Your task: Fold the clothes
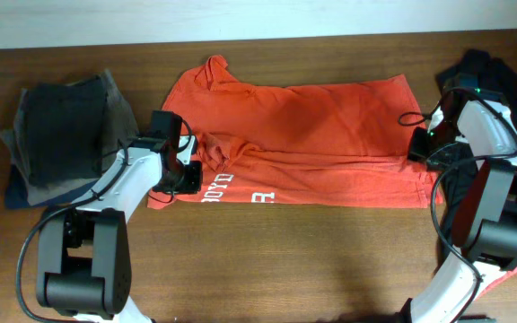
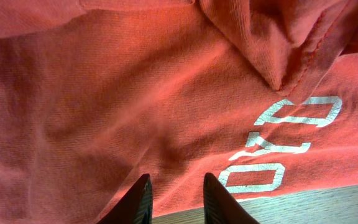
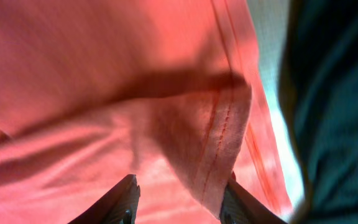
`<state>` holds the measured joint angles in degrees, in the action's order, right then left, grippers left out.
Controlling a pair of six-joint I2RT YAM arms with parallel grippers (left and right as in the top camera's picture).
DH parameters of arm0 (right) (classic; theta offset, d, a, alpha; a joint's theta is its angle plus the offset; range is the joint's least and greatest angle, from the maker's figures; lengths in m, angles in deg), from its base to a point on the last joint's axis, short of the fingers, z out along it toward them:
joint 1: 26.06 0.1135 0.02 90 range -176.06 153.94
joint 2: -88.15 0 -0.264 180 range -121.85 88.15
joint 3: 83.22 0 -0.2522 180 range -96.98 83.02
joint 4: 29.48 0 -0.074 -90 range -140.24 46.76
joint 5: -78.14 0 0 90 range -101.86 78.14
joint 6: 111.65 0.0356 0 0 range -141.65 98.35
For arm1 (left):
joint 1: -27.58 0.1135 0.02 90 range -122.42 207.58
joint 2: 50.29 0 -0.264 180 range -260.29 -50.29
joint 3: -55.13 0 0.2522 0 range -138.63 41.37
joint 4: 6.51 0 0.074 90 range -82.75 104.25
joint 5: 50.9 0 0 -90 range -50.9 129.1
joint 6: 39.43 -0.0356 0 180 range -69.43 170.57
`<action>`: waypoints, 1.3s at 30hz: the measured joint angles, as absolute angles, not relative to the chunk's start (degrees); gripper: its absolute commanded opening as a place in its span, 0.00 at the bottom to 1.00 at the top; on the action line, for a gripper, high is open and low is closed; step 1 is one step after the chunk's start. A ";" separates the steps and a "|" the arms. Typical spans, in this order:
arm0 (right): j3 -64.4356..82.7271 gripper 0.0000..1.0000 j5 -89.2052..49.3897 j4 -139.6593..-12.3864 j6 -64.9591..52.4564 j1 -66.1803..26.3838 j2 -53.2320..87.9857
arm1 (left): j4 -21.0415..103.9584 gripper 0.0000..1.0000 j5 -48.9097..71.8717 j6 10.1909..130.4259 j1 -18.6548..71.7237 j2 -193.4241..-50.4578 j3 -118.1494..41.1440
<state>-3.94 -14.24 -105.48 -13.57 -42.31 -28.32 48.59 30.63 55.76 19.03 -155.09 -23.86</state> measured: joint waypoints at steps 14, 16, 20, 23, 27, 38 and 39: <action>-0.44 0.46 -12.75 -106.79 -11.23 -44.78 -28.23 | 49.05 0.28 30.63 55.76 19.03 -155.11 -23.81; 2.14 0.46 -12.86 -104.51 -11.56 -44.78 -28.23 | 49.05 0.29 30.61 55.76 19.03 -155.11 -23.81; 5.88 0.46 -14.48 -99.57 -12.83 -44.78 -28.03 | 49.05 0.28 30.63 55.76 19.03 -155.11 -23.79; 6.97 0.46 -15.20 -96.84 -12.98 -44.83 -27.11 | 49.03 0.28 30.65 55.76 19.03 -155.11 -23.79; 7.04 0.46 -15.88 -94.94 -13.11 -44.83 -26.96 | 49.05 0.28 30.65 55.76 19.03 -155.11 -23.79; 4.74 0.46 -16.51 -100.16 -13.33 -44.83 -26.98 | 49.03 0.29 30.65 55.76 19.03 -155.11 -23.79; 4.26 0.46 -16.53 -100.62 -13.33 -44.83 -26.98 | 49.05 0.28 30.65 55.78 19.03 -155.11 -23.79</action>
